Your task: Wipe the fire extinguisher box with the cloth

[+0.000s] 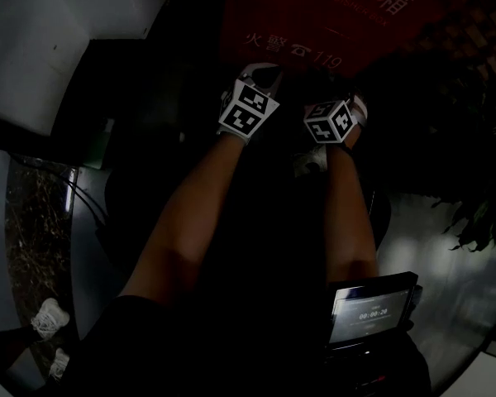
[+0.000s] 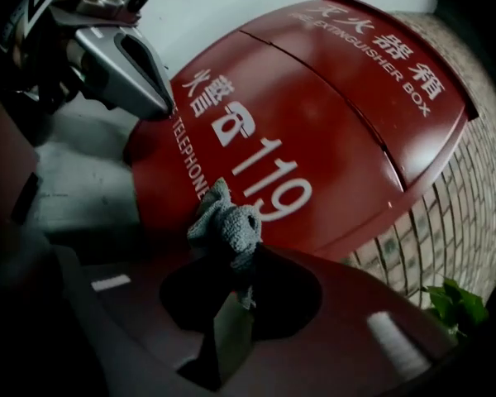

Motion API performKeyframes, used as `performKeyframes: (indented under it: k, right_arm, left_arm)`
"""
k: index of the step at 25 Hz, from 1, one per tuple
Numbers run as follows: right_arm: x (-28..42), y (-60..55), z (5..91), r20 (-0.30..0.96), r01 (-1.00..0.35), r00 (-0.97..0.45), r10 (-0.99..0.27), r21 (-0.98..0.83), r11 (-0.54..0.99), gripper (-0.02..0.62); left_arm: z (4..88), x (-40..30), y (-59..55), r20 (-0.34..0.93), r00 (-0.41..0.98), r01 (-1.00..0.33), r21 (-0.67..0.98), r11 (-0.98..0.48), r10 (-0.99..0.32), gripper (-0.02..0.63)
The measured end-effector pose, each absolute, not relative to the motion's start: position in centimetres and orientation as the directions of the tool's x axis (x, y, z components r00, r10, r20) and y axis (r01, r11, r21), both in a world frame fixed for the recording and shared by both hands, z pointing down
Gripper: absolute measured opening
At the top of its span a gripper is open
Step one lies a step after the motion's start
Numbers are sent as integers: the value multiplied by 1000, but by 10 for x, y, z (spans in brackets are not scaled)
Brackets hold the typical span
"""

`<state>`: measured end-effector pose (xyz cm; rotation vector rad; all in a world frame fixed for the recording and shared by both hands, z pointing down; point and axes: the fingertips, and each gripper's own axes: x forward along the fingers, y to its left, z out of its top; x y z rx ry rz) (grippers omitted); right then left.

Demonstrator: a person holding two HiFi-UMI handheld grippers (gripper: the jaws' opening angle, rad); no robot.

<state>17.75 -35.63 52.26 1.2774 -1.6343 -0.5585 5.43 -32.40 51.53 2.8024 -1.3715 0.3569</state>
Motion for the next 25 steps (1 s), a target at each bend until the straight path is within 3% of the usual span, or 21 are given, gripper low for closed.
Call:
performKeyframes:
  k: [4, 7, 14, 19, 25]
  right_arm:
    - [208, -354, 527, 419, -530, 77, -905, 786, 319, 41]
    - [198, -352, 535, 442, -548, 31, -897, 758, 355, 43]
    - [77, -337, 551, 429, -432, -205, -880, 767, 475, 44]
    - [-4, -330, 554, 405, -418, -344, -847, 742, 524, 44]
    - [-43, -336, 561, 402, -409, -422, -813, 716, 566, 44]
  left_arm:
    - [512, 33, -325, 178, 557, -825, 9, -564, -811, 3]
    - [512, 13, -325, 175, 513, -857, 45, -514, -840, 3]
    - [548, -38, -323, 260, 419, -902, 231, -365, -870, 3]
    - [562, -68, -322, 307, 330, -938, 215, -273, -893, 3]
    - [568, -98, -324, 331, 178, -975, 185, -121, -927, 3]
